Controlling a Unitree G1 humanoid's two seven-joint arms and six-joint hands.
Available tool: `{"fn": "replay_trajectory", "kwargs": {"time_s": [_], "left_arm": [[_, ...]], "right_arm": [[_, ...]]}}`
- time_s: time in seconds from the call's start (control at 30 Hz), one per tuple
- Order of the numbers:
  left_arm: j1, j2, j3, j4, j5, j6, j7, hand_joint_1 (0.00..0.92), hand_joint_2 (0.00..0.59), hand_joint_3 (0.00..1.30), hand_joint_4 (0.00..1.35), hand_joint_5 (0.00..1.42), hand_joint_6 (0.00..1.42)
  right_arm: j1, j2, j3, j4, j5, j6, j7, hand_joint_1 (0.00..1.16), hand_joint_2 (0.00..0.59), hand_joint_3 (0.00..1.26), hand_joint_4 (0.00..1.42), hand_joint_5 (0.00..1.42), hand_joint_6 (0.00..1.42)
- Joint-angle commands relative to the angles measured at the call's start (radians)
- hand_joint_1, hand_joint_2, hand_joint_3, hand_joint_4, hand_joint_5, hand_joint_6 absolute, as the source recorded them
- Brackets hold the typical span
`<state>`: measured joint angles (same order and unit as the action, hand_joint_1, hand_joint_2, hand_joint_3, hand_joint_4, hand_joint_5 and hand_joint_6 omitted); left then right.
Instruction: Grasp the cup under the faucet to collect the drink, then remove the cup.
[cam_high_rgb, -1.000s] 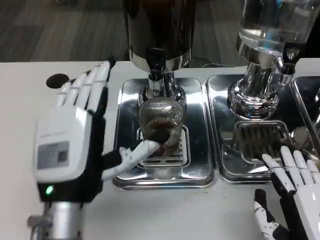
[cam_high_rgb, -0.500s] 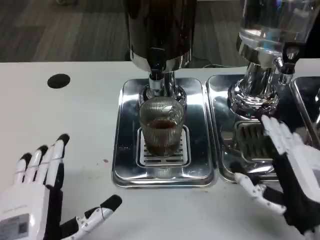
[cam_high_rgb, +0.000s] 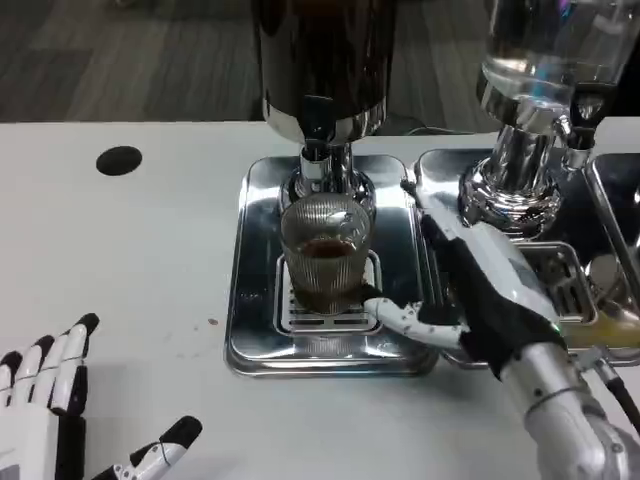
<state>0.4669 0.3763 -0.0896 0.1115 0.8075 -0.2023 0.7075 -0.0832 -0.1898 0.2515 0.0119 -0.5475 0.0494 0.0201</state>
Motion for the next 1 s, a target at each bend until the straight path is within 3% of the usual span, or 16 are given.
{"fn": "replay_trajectory", "kwargs": {"time_s": [0.03, 0.37, 0.57, 1.0], "left_arm": [[0.004, 0.018, 0.015, 0.017, -0.013, -0.016, 0.017, 0.0, 0.057, 0.11, 0.0, 0.08, 0.03], [0.0, 0.022, 0.021, 0.044, -0.035, -0.031, 0.016, 0.0, 0.1, 0.24, 0.0, 0.09, 0.03], [-0.007, 0.021, 0.035, 0.056, -0.048, -0.03, 0.001, 0.0, 0.111, 0.36, 0.0, 0.09, 0.04], [-0.006, 0.026, 0.046, 0.086, -0.07, -0.05, 0.012, 0.0, 0.107, 0.48, 0.0, 0.1, 0.05]], "right_arm": [[-0.059, 0.023, 0.002, 0.045, 0.037, 0.03, 0.024, 0.65, 0.214, 0.0, 0.0, 0.0, 0.0], [-0.156, 0.07, 0.009, 0.149, 0.098, 0.053, 0.035, 0.66, 0.203, 0.0, 0.0, 0.0, 0.01], [-0.181, 0.081, 0.029, 0.183, 0.099, 0.053, 0.029, 0.67, 0.193, 0.0, 0.0, 0.0, 0.04], [-0.2, 0.123, 0.033, 0.247, 0.107, 0.011, -0.057, 0.72, 0.192, 0.0, 0.0, 0.0, 0.14]]}}
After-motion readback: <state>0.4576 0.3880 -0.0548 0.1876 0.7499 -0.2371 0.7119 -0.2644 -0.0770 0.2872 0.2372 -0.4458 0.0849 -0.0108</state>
